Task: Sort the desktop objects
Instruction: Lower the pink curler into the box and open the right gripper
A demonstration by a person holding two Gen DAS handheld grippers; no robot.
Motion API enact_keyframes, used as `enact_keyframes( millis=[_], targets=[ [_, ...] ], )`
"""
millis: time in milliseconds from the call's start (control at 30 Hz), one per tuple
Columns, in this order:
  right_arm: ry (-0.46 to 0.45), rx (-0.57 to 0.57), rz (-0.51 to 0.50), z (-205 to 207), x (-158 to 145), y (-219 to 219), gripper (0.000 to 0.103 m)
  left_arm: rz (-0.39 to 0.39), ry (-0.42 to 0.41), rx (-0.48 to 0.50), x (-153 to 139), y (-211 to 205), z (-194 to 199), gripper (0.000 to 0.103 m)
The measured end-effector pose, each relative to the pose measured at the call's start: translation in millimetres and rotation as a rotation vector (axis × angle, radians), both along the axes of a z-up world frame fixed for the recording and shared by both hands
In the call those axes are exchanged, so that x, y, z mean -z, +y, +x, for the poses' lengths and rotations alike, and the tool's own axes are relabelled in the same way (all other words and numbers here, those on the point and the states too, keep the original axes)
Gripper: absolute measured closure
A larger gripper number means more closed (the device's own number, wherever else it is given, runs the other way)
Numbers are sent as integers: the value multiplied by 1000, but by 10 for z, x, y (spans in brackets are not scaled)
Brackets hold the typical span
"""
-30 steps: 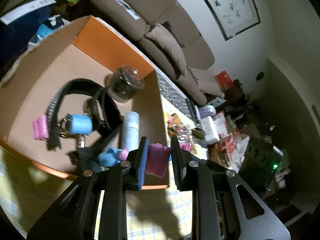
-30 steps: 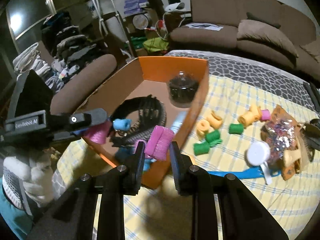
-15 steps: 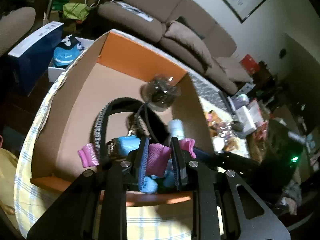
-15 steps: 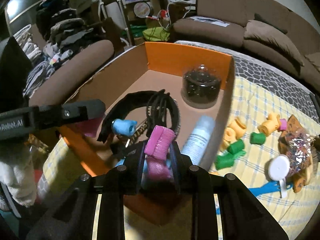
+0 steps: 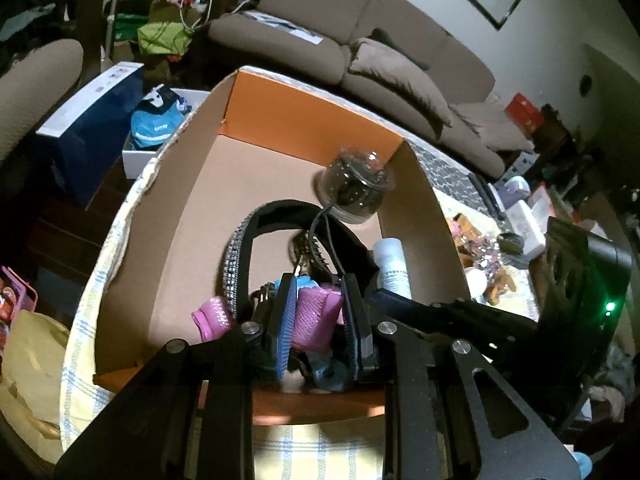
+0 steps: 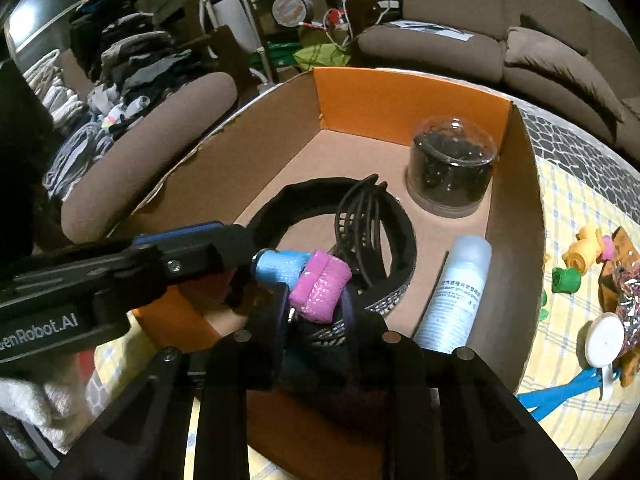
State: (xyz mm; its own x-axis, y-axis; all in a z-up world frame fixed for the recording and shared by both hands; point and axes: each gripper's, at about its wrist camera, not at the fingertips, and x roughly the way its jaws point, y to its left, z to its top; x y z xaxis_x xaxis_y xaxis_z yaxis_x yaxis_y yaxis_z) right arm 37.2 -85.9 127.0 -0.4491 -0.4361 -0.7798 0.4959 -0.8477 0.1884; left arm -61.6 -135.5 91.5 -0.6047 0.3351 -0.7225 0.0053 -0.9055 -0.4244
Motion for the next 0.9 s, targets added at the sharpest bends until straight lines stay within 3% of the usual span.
enact_keyframes(
  millis=[100,300,500,633,767,900],
  targets=[
    [9,12,-7,-4,-31,28,73,-15,9,-16,-26,-20,6,82],
    [57,59,-31,7,-179,153,64,-64,39,-39,-105,-48,39,68],
    [140,119,-12,31,-334,281,43,-152,68,-80,-180,-71,76,39],
    [162,149,-4,10,-354,348,22,-173,76,-93,-189,-72,85,22],
    [161,165,8,-17,-342,403,14,-169,82,-94,-188,-57,85,1],
    [166,183,24,-18,-324,473,9,-161,84,-80,-196,-13,81,0]
  ],
)
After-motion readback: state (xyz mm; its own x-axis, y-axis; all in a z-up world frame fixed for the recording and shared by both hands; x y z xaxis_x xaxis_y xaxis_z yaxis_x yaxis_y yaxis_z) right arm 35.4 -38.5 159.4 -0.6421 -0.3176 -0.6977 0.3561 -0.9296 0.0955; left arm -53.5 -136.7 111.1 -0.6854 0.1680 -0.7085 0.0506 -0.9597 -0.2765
